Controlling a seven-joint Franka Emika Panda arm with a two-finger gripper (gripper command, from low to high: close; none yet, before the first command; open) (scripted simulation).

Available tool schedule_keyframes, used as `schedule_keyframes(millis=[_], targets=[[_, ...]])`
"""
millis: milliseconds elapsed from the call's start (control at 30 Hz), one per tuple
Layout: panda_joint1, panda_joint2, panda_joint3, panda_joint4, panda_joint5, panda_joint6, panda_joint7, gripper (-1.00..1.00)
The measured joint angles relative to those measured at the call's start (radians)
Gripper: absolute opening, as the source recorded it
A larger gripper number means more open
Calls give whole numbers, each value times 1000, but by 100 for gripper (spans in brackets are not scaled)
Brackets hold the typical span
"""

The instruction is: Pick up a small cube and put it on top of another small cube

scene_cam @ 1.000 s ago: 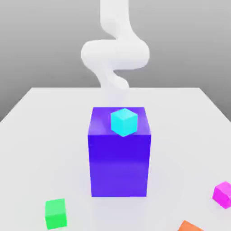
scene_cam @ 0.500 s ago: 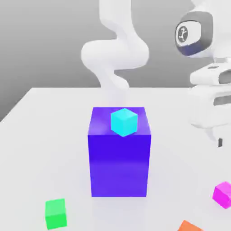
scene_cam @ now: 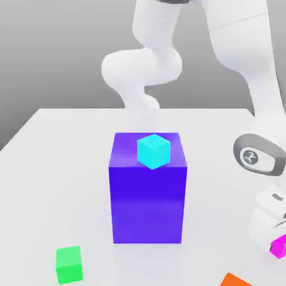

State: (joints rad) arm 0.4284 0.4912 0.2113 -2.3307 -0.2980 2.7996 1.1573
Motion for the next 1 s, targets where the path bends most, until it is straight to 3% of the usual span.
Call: schedule_keyframes(millis=[133,300,833,967,1000], targets=[[0,0,1,0,-1,0,1,-100],[-65,-150,63,-37,85,-112,-73,-100],[-590,-330,-215,-123,275,-188,-611,-100],[-688,-233,-260,-112,328,-99,-721,-100],[-696,-202,-259,-110,333,-70,-728,100]])
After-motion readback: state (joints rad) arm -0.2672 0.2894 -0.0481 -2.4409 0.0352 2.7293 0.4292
